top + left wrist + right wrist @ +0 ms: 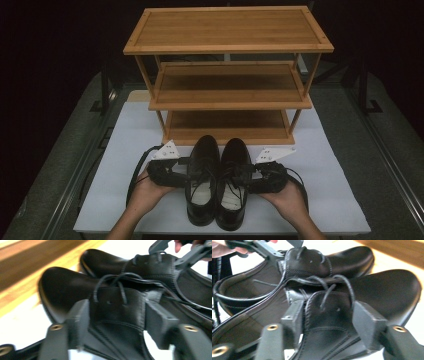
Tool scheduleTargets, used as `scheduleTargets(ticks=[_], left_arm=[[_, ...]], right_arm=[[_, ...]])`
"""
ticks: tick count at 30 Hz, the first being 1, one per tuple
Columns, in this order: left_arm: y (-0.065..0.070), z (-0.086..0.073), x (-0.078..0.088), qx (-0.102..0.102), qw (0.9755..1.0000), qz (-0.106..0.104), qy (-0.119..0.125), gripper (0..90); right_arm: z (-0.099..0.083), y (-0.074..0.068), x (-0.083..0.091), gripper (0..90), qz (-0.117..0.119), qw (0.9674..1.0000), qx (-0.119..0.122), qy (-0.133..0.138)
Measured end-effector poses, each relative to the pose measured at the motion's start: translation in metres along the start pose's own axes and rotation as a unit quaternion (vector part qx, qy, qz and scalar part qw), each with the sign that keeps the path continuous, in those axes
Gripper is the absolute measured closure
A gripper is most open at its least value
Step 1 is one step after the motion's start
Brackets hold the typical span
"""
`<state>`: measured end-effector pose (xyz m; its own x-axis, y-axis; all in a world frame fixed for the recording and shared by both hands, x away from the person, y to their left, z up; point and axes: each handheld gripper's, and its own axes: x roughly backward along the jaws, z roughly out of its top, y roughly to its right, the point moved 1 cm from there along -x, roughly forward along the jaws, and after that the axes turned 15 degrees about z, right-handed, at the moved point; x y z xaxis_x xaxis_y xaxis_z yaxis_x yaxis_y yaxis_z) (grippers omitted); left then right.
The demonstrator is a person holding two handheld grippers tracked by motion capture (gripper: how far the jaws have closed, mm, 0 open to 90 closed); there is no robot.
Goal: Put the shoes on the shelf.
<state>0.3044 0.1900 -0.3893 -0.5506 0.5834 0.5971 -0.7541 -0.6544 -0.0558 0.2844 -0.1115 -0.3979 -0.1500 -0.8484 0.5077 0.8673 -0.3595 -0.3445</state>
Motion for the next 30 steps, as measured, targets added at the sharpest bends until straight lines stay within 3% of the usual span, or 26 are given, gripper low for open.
scheduleTargets(ticks=[1, 4, 8, 16, 23, 26, 30], left_arm=[[0.001, 0.000, -0.001, -0.002, 1.0000, -0.005, -0.001, 47.7], [0.001, -0.001, -0.001, -0.001, 0.9999, -0.012, -0.001, 49.9], [0.003, -0.001, 0.000, -0.005, 0.9999, -0.011, -0.004, 59.3], [0.010, 0.002, 0.004, -0.025, 0.9997, 0.005, -0.006, 82.5], [0.012, 0.001, 0.007, -0.022, 0.9994, 0.027, 0.004, 87.1], [0.008, 0.002, 0.010, -0.015, 0.9989, 0.043, 0.010, 87.4], [0.004, 0.003, 0.012, -0.009, 0.9988, 0.046, 0.014, 87.4]], right_arm=[[-0.001, -0.002, -0.002, 47.6, -0.003, 1.0000, 0.007, -0.001], [-0.001, -0.002, -0.002, 50.2, -0.003, 0.9999, 0.009, -0.002], [-0.002, -0.003, -0.001, 61.4, 0.007, 0.9999, 0.014, -0.001], [-0.003, -0.009, -0.003, 84.9, -0.003, 0.9994, 0.034, -0.008], [-0.004, -0.007, 0.000, 86.5, -0.004, 0.9996, 0.029, 0.007], [-0.002, -0.007, 0.009, 86.8, -0.027, 0.9989, 0.034, 0.016], [-0.002, -0.001, 0.016, 86.9, -0.036, 0.9987, 0.027, 0.025]])
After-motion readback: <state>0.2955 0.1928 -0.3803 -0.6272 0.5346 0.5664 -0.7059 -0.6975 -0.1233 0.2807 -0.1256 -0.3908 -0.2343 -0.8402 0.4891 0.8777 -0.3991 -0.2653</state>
